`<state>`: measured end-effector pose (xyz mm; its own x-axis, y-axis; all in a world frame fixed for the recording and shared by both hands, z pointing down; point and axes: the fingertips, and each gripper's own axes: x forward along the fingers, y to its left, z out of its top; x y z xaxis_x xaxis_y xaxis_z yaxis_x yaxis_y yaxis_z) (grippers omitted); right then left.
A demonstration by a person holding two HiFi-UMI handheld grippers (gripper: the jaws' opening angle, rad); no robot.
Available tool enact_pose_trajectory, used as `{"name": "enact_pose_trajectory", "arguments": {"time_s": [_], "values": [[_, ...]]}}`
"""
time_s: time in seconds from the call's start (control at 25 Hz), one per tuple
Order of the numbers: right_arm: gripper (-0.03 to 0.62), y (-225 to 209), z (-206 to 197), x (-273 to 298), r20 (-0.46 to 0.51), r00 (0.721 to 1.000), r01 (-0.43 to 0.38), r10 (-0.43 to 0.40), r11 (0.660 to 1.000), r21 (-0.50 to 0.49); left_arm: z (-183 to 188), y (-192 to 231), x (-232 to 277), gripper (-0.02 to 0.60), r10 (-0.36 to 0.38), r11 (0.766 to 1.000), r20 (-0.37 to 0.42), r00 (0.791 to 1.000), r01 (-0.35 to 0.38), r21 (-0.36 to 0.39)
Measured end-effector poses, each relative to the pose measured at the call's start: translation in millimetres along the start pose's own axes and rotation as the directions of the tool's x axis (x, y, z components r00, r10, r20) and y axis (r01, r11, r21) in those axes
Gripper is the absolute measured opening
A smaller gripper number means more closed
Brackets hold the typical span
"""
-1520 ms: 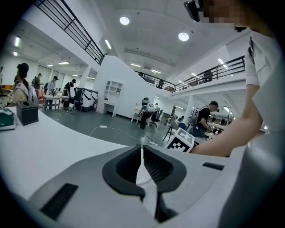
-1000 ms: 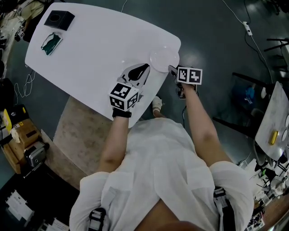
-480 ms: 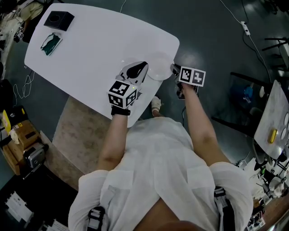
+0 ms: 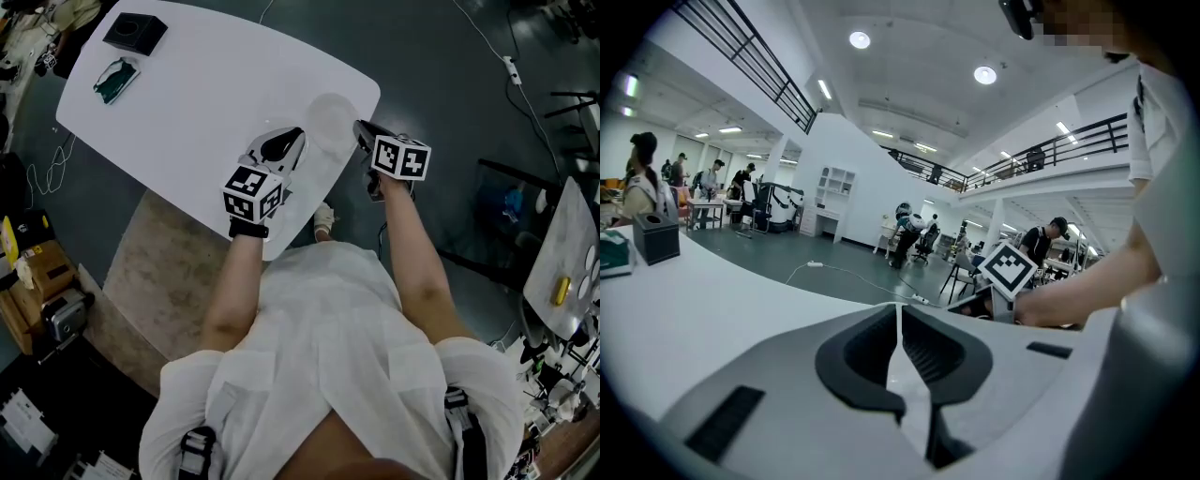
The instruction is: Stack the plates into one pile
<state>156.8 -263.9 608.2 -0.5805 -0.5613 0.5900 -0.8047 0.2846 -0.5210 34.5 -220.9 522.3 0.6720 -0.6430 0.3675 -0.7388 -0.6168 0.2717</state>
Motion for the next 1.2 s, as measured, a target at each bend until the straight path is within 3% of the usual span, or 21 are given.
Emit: {"name": "enact_pose_trajectory", "arguments": {"time_s": [0.28, 0.52, 0.88, 1.2], "values": [[0.034, 28.6, 17.3, -0.1, 0.029, 0.999, 0.043, -0.037, 0.975, -0.218, 4.5, 9.5, -22.9, 0.023, 0.038, 0.999, 0.021, 0.999, -0.038, -0.003], [0.034, 57.3, 34.2, -4.1, 0.101, 0.994, 0.062, -0.033, 0.952, -0.301, 5.0, 29.8, -55.5, 0.024, 0.089, 0.996, 0.04, 0.995, -0.089, -0.016], [0.034, 120.1, 32.0, -3.5, 0.101, 0.993, -0.031, 0.069, 0.94, -0.34, -2.1, 49.6, -104.9, 0.025, 0.158, 0.987, 0.051, 0.986, -0.157, -0.032], [0.034, 171.1, -12.2, 0.8, -0.016, 0.981, -0.19, 0.196, 0.927, -0.323, -18.7, 57.4, -146.5, 0.024, 0.219, 0.975, 0.05, 0.974, -0.216, -0.052]]}}
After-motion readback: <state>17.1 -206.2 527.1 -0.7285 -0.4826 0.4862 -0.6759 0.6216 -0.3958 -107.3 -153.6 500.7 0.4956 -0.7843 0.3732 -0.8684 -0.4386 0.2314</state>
